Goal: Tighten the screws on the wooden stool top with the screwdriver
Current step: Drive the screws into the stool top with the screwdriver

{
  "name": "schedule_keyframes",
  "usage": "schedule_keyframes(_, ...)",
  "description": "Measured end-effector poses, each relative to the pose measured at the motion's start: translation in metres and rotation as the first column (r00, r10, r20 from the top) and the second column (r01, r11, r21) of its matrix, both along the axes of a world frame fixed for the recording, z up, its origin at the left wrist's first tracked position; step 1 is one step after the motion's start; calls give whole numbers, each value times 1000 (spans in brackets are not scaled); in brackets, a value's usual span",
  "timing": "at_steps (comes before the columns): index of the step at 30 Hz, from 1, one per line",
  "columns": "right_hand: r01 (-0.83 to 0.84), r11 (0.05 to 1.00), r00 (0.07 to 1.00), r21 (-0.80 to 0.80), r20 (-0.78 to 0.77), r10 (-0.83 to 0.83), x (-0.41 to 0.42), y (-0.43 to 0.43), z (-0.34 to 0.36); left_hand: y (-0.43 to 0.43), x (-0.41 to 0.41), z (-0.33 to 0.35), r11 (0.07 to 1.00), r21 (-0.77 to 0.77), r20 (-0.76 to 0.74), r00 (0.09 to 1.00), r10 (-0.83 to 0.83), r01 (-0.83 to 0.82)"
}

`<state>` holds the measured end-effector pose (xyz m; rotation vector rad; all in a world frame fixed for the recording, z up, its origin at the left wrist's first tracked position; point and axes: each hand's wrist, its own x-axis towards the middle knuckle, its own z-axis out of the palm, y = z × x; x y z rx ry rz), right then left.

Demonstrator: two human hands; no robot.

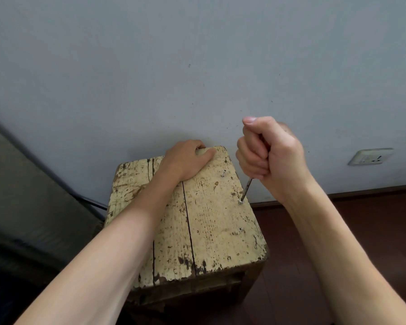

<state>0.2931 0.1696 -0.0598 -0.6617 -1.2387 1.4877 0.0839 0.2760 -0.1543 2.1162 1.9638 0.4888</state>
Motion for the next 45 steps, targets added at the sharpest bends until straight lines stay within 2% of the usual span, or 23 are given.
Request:
schedule_keyframes(3,240,968,969,-71,-51,-244,-11,-5,0,1,0,-1,1000,-3,-4,1000,6,-6)
schedule_keyframes(5,454,884,880,-110,-100,-465,-20,-11,-3,1,0,-1,1000,-6,-4,1000,5,-5)
schedule_keyframes(7,555,825,813,-104,-141,-565,-27,-15,-6,1,0,-2,1000,-8,1,1000,8,-8)
schedule_keyframes(8,560,822,810,-103,-142,-569,-29,-15,-6,1,0,-2,1000,-6,1,1000,8,-8)
schedule_keyframes(10,487,868,863,-100,-96,-495,-25,-10,-7,1,0,-2,1000,6,-3,1000,5,-5)
schedule_keyframes(14,181,983,980,30,83,-183,-6,-1,-2,-1,1,0,1000,16,-6,1000,-4,4)
schedule_keyframes(17,-62,996,992,56,117,55,5,-2,-1,-1,0,0,1000,12,-7,1000,-6,6)
schedule_keyframes(19,-103,994,990,39,102,99,6,-2,0,0,0,0,1000,18,-7,1000,-7,7)
schedule_keyframes(21,-61,998,996,10,63,60,2,-2,0,0,0,0,1000,11,-8,1000,-7,7)
schedule_keyframes(25,176,983,984,-57,-26,-177,-11,-7,0,1,0,-1,1000,-1,-12,1000,-5,4)
schedule_keyframes(29,468,875,874,-128,-82,-479,-22,-13,-4,0,0,-1,1000,-7,6,1000,-2,2)
schedule_keyframes(31,507,854,852,-119,-77,-517,-24,-14,-5,-1,0,0,1000,-11,11,1000,-5,5)
schedule_keyframes(33,406,910,911,-82,-46,-411,-20,-10,-5,-1,1,2,1000,-3,16,1000,-9,9)
schedule_keyframes(35,151,988,988,-18,5,-151,-10,-5,-3,-3,1,3,1000,-4,9,1000,-12,12)
schedule_keyframes(37,-94,993,989,73,120,85,1,0,-2,-5,2,4,1000,-23,10,1000,-14,14)
schedule_keyframes(38,-153,981,972,116,195,128,5,1,-2,-6,3,5,1000,-25,15,1000,-10,10)
schedule_keyframes(40,-201,967,954,158,256,156,8,1,-3,-6,3,6,1000,-13,21,1000,1,-1)
schedule_keyframes(43,-216,969,968,117,153,198,4,-2,-3,-4,2,4,1000,-7,10,1000,2,-2)
schedule_keyframes(45,-166,984,982,71,103,159,1,-2,-2,-2,1,2,1000,-13,2,1000,8,-8)
